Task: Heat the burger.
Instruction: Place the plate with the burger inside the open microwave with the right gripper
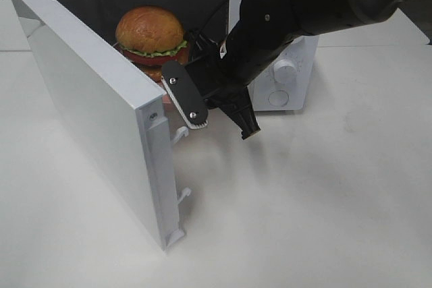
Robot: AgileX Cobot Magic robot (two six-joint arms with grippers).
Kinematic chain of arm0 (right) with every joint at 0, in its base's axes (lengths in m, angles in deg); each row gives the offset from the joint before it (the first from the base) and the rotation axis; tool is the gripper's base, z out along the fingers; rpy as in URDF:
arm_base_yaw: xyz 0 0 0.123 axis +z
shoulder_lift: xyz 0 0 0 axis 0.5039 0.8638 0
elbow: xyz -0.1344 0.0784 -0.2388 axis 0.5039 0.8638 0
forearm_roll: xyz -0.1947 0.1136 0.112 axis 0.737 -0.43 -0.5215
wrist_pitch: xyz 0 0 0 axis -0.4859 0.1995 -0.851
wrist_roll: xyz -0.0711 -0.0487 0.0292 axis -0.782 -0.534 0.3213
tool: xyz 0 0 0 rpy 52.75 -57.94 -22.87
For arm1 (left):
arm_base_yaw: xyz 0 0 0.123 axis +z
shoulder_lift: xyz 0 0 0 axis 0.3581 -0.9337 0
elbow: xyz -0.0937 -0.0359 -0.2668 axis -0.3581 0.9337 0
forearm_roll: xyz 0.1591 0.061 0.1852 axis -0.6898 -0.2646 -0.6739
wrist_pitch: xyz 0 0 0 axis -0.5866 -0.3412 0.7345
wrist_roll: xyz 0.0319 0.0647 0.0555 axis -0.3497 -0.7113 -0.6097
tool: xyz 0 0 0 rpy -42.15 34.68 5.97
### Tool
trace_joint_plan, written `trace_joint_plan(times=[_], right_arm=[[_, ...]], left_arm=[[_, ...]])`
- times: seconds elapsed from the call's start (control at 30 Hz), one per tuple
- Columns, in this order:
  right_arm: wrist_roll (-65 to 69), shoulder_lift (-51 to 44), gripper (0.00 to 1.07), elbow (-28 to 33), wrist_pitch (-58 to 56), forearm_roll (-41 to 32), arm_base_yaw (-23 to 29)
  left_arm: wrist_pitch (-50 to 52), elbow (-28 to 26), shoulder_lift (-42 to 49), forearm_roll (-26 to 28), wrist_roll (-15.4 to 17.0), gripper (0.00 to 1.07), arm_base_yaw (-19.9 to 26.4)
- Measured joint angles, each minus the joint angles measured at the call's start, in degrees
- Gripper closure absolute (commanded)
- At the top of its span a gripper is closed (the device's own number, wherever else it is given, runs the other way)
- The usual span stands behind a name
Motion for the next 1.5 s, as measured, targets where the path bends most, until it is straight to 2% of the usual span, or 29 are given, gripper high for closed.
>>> trace_joint_plan(times=[0.3,0.43,0.77,1.23,1.5], right_arm=[[3.61,3.50,1.07,-5.79,-2.52,1.66,0.00],[5.79,5.79,1.07,-10.20,-3.90,2.18,0.00],[7.10,9.45,1.07,-15.53,-4.93,2.29,0.00],[18.16,15.18,1.07,-24.52,-6.59,11.17,0.00],[18.96,18.51,1.07,-29.85,-7.85,12.66,0.00]], left_arm=[[0.00,0.00,0.00,0.00,0.00,0.09,0.00],[0.00,0.00,0.00,0.00,0.00,0.09,0.00],[0.00,0.00,0.00,0.00,0.00,0.09,0.00],[0.00,0.00,0.00,0.00,0.00,0.09,0.00],[0.00,0.00,0.00,0.00,0.00,0.09,0.00]])
